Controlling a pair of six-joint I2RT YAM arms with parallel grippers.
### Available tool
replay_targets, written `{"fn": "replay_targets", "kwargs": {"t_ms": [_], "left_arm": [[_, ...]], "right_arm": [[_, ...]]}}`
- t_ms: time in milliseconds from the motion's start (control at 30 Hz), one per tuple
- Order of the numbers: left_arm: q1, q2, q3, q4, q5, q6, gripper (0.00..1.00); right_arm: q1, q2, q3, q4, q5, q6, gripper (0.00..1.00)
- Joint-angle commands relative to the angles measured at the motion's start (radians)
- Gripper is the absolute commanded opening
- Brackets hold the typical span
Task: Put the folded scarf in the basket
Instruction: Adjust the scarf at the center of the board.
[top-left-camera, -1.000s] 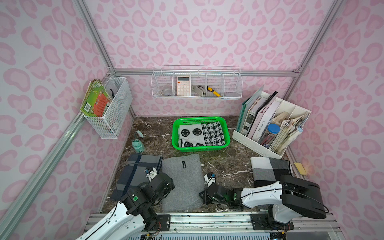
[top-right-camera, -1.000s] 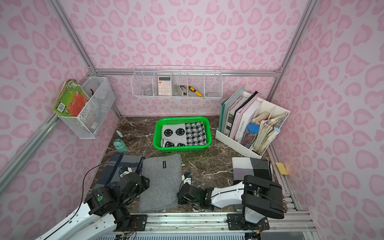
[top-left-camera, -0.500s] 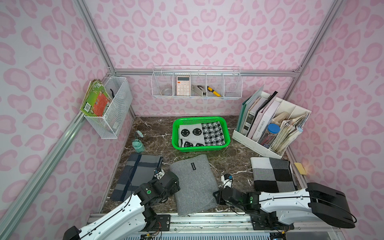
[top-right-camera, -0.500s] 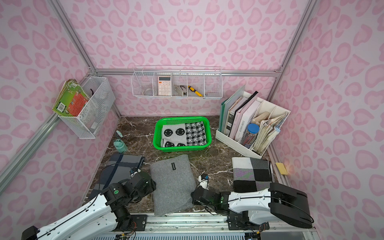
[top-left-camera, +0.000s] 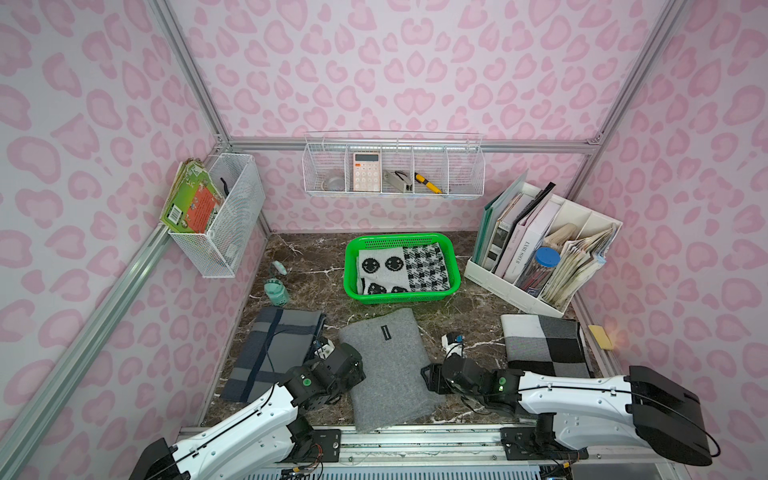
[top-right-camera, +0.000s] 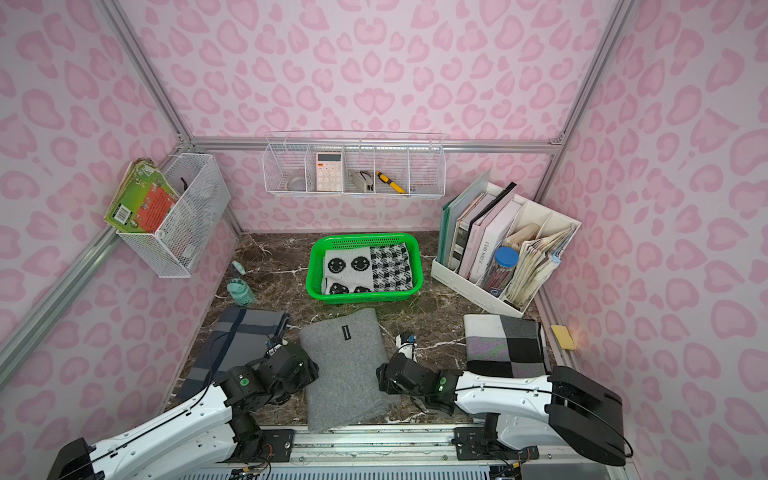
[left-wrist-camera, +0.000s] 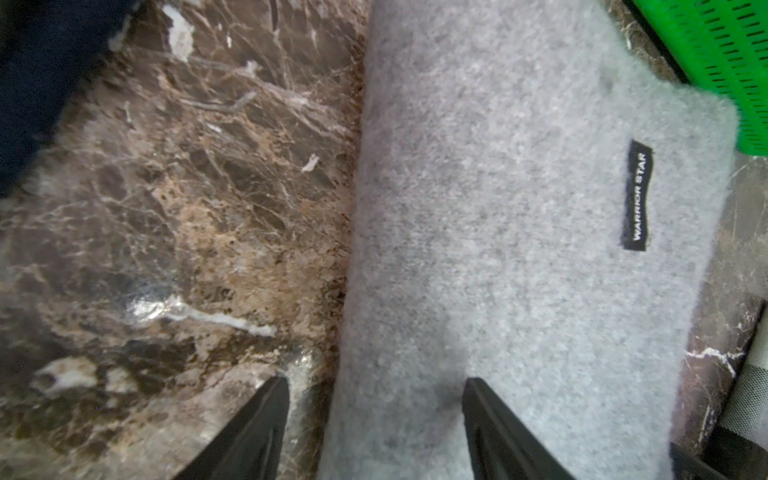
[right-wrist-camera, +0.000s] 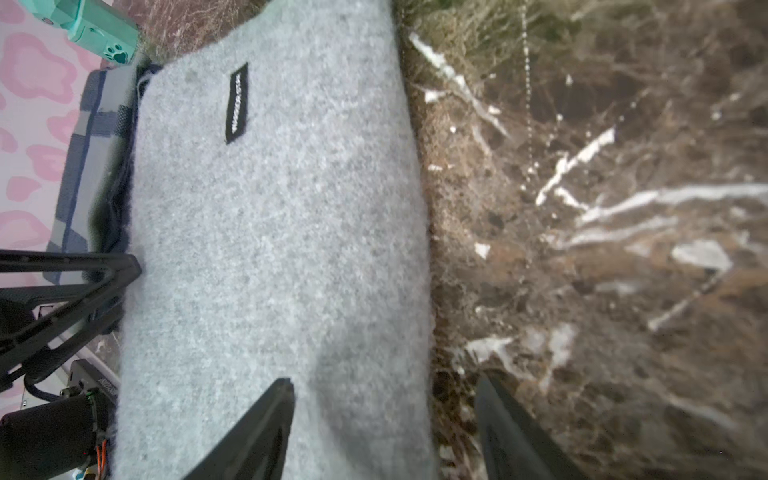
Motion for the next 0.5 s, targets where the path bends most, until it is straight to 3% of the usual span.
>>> {"fn": "replay_targets", "kwargs": {"t_ms": [0, 167, 467], "left_arm": [[0.000, 0.006, 0.018, 0.009, -0.041, 0.001, 0.70], [0.001, -0.012, 0.012, -0.030, -0.107, -0.037, 0.70], [0.000, -0.023, -0.006, -0.024, -0.130, -0.055, 0.68]], "right_arm": [[-0.068, 0.027, 0.045, 0.020, -0.085, -0.139, 0.74], [-0.150, 0.150, 0.131, 0.062, -0.224, -0.236, 0.75], [-0.145, 0.314, 0.205, 0.127, -0.310, -0.230, 0.70]]}}
